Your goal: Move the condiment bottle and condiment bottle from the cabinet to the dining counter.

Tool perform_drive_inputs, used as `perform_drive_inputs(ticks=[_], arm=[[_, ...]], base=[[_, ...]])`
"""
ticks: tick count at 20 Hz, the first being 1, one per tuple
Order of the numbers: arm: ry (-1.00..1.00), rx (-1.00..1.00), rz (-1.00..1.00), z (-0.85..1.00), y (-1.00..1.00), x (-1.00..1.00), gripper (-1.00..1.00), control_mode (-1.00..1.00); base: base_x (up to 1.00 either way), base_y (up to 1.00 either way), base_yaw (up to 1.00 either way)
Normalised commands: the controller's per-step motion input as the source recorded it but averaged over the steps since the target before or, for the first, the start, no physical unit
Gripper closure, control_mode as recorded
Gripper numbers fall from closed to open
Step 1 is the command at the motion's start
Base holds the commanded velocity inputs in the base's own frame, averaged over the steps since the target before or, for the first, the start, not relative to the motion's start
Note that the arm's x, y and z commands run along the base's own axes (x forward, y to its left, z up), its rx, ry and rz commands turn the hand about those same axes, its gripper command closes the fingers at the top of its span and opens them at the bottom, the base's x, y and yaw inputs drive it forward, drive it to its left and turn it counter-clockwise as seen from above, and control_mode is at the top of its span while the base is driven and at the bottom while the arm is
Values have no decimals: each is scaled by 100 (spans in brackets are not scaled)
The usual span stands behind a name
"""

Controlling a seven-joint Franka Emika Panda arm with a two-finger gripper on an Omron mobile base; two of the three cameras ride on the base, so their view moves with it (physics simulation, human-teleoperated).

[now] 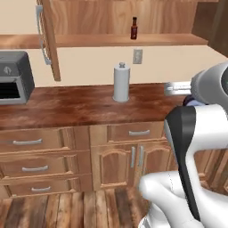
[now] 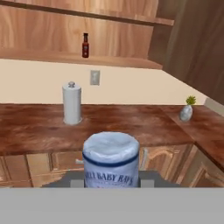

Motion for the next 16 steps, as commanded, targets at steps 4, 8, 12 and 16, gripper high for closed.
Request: perform_drive_inputs(ticks=[4,8,12,16], arm=[[0,0,0,0,0,0,100,100],[0,0,0,0,0,0,100,100],[0,0,0,0,0,0,100,100],[0,0,0,0,0,0,100,100]], base=[[-76,16,71],[-64,23,78],[-54,24,76],[-38,14,73]])
